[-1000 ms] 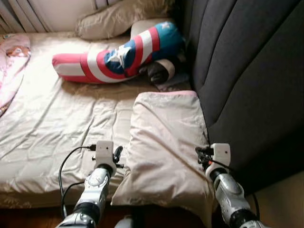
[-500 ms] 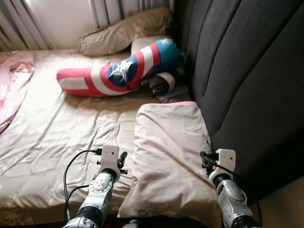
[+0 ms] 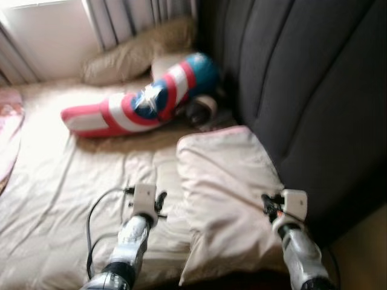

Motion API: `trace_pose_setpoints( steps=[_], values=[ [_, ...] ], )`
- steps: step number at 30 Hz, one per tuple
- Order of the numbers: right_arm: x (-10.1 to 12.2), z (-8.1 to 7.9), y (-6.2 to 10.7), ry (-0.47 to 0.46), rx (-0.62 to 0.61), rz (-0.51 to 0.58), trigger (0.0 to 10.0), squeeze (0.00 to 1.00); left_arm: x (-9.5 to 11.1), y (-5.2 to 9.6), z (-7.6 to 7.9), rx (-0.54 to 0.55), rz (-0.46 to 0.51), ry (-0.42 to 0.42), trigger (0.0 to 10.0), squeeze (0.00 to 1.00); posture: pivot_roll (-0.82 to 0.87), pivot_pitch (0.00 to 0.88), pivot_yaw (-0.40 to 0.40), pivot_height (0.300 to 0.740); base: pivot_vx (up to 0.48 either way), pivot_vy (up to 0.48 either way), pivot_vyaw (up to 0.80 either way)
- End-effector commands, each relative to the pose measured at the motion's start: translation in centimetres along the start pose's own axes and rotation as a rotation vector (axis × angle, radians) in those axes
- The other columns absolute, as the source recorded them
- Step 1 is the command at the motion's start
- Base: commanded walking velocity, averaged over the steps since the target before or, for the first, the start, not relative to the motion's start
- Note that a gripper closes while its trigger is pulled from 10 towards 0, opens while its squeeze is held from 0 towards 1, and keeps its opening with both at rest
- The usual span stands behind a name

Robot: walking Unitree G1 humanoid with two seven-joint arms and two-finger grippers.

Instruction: Clean up the room

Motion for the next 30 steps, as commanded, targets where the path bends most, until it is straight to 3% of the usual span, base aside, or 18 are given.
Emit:
trace_pose_setpoints(
  steps=[1,6,30],
  values=[
    [0.2,0.4,0.0,0.012,0.004,0.003,10.0,0.0,0.1,-0.1,0.5,-0.004,0.004,0.014,10.0,0.0,0.02,0.044,0.055,0.74,0.0,0.48,0.8],
    [0.1,0.0,0.0,-0.002,0.027,0.002,10.0,0.0,0.3,-0.1,0.1,0.009,0.008,0.02,10.0,0.0,0.02,0.058,0.056,0.74,0.0,0.48,0.8],
    [-0.7,-0.3,0.2,-0.002,0.048,-0.032,10.0,0.0,0.2,-0.1,-0.9,0.04,-0.005,0.041,10.0,0.0,0.04,0.098,0.049,0.74,0.0,0.48,0.0]
  ],
)
Point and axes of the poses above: a point about 5 cm out from each wrist's last joint towards the gripper, its own y axis pointing back from the gripper into the wrist, its own x axis along the axis of the wrist's last joint, z = x × y, the point moved 6 cm from there along -y, pointing out of the wrist towards the gripper, and after that the axes turned 9 degrees about y, right-handed, at the moved point
